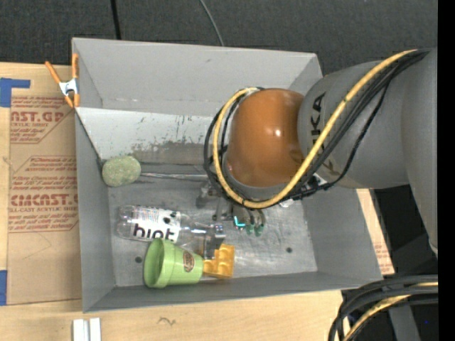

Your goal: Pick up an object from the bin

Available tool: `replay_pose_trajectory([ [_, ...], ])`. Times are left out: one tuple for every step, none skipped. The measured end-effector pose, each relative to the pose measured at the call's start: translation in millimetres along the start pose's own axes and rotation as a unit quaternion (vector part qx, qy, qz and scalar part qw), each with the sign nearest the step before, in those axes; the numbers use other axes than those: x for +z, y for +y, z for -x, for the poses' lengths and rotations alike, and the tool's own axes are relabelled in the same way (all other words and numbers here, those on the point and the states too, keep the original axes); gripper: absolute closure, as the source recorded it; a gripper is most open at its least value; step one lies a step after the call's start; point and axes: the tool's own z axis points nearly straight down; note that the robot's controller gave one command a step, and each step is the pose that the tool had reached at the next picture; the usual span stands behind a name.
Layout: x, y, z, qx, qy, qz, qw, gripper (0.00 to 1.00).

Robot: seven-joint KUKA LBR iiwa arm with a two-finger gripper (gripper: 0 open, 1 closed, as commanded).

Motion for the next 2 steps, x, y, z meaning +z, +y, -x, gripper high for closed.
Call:
replay_pose_trajectory([
  [-3, -1, 1.9, 0.000, -0.0036, 0.000, 1.0000, 0.00],
  [64, 15, 36.4, 0.035, -0.0071, 0.001, 0.9994, 0.00],
])
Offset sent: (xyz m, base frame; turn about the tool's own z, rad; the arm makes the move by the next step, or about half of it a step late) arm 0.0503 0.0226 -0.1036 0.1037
